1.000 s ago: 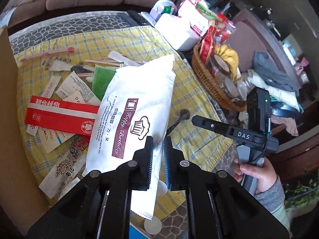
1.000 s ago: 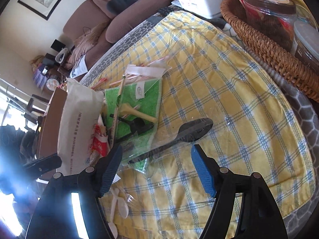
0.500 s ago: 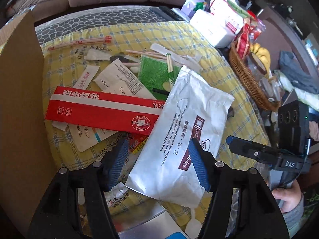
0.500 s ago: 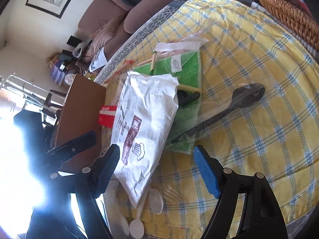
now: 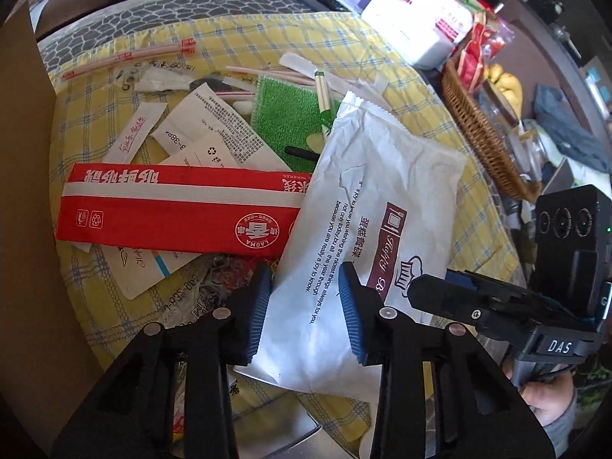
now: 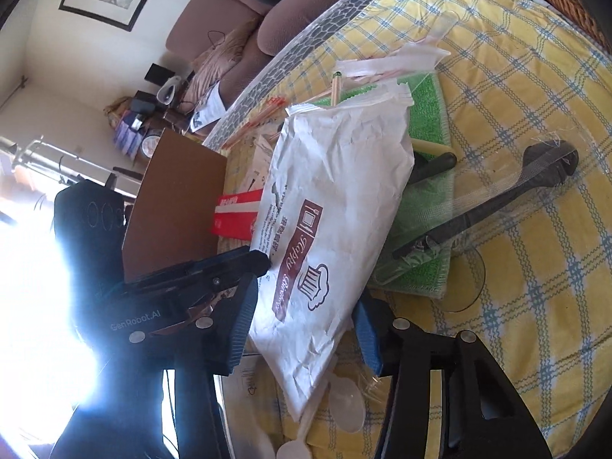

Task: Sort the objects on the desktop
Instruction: 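Grasp the white bag with the right gripper while the left holds it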

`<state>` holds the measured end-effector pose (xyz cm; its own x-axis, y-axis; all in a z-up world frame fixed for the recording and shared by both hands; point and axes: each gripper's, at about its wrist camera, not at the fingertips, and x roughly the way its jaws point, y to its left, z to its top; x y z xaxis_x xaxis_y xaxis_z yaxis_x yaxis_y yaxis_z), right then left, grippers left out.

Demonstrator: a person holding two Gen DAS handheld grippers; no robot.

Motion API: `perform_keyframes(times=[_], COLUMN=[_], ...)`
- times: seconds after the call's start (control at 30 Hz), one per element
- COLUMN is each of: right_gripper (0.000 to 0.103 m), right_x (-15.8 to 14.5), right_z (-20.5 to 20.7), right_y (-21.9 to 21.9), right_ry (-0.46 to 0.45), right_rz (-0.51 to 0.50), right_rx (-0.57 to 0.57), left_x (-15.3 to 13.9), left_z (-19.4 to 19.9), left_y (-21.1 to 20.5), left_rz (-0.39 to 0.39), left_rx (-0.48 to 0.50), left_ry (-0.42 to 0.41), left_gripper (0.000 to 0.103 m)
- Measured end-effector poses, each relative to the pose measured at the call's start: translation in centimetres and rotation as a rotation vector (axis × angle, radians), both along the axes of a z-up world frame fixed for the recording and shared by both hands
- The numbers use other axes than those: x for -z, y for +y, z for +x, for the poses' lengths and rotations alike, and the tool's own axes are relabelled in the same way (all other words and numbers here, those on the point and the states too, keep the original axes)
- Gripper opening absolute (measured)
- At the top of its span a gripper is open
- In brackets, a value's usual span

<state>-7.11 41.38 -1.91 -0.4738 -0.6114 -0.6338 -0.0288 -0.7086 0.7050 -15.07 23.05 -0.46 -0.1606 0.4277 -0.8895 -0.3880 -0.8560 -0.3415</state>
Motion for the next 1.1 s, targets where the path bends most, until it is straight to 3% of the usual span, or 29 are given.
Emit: perform_keyframes(times=[0.07,0.17,0.3,0.47,0.53,0.57,0.6,0.83,1.1], right_gripper=[0.051,0.044,0.043,0.042,0.042,0.042,0.042,0.042,0.042], right_x=[-0.5,-1.5,-3.3,-4.0,-3.2,-2.8,-2.3,0.0,2.1], right_z=[0.1,0.4,0.9,1.5,1.9,2.0,2.1,2.4,1.9], right_y=[0.3,0.8,0.3,-0.6,-0.7,-0.7,-0.7,-0.3,0.9], right_ry=[0.018,0.037,0.061,0.053,0.034,0.026,0.017,-0.010,-0.048], right_rz=[-0.014,-0.045,-0.015,0.025,0.038,0.040,0.042,0.045,0.041], right_rx=[0.012,0.019,0.004,-0.008,-0.005,-0.002,0.001,0.012,0.028], left_x=[-0.5,-2.0,-4.5,-5.1,-4.4,-3.8,-3.1,0.6,1.3], left_z=[0.3,0.9,2.0,2.7,2.3,2.1,1.9,0.7,0.4], left_y=[-0.5,-1.3,-1.2,-1.6,-2.2,-2.3,-2.3,-0.6,0.1], left_rz=[0.024,0.134,0.190,0.094,0.054,0.030,0.008,-0.046,0.032], left_rx=[-0.013,-0.026,-0.007,-0.033,-0.053,-0.052,-0.052,-0.007,0.023], left_ry=[0.003,-0.020,0.017,0.090,0.098,0.093,0.085,0.010,-0.048], left_gripper=[0.006,0.006,0.006,0.006,0.015,0.028,0.033,0.042,0.049])
